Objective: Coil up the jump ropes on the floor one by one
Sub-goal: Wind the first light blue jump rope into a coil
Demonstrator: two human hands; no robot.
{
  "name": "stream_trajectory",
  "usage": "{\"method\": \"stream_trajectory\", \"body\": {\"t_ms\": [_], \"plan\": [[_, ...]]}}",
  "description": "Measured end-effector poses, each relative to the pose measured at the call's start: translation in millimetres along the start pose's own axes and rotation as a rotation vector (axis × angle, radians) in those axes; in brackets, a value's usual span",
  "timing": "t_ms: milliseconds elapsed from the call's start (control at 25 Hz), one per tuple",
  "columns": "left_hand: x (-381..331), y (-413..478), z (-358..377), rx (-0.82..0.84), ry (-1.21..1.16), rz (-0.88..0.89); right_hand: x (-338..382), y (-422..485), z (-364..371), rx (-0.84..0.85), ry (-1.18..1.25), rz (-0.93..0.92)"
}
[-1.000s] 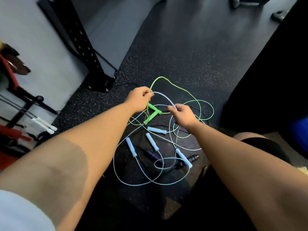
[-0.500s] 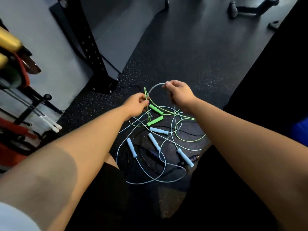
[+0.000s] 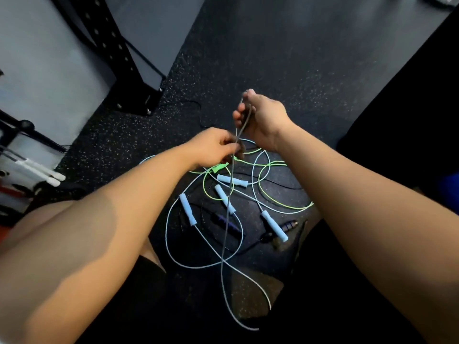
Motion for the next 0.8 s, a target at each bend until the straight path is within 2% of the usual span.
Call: {"method": "stream_trajectory", "body": {"t_ms": [80, 160, 280, 320, 400, 440, 480, 560, 640, 680, 720, 800], "plan": [[-3.9, 5.2, -15.4, -0.107, -0.054, -0.029, -0.3, 12.2, -4.0, -0.049, -0.072, -0.013], [-7.4, 10.7, -33.4, -0.241, -0.171, -0.026, -7.3, 23.4, -7.8, -0.026, -0.233, 0.077], [-7.2, 15.4, -63.9, -0.416, -0.411, -0.02, -38.3, 13.2, -4.3, 0.264, -0.525, 0.372], [-5.1, 16.1, -72.8, -0.47, -0.428, -0.023, -46.6, 4.5, -3.2, 0.363, -0.593, 0.445], [-0.8, 16.8, -78.6, -0.532, -0.438, -0.05, -51.2, -8.7, 2.3, 0.48, -0.582, 0.477], [1.2, 17.8, -75.4, -0.502, -0.474, -0.09, -45.9, -9.5, 5.9, 0.482, -0.497, 0.437], [3.4, 19.6, -67.4, -0.404, -0.523, -0.147, -36.6, -3.7, 8.3, 0.445, -0.379, 0.363], [2.9, 16.4, -37.9, -0.011, -0.563, -0.217, -12.7, 12.4, 11.0, 0.316, -0.115, 0.183], [-6.2, 2.0, -9.4, 0.359, -0.49, -0.188, 4.4, 22.1, 5.5, 0.166, 0.035, 0.035], [-11.6, -4.9, -2.0, 0.429, -0.463, -0.159, 8.6, 24.1, 0.6, 0.104, 0.034, -0.007], [-16.5, -7.3, -0.3, 0.407, -0.46, -0.121, 9.7, 24.2, -4.3, 0.05, -0.007, -0.014], [-22.3, -1.8, -10.5, 0.192, -0.538, -0.065, 2.4, 20.4, -9.1, 0.036, -0.132, 0.116]]}}
Point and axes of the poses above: each hand's wrist, its own y-axis towards the middle knuckle, its own z-axis out of the palm, x = y × z, the point moved 4 cm from there along y, towards the middle knuckle, and after that the axes turned 14 degrees about y, right-handed, at the moved point
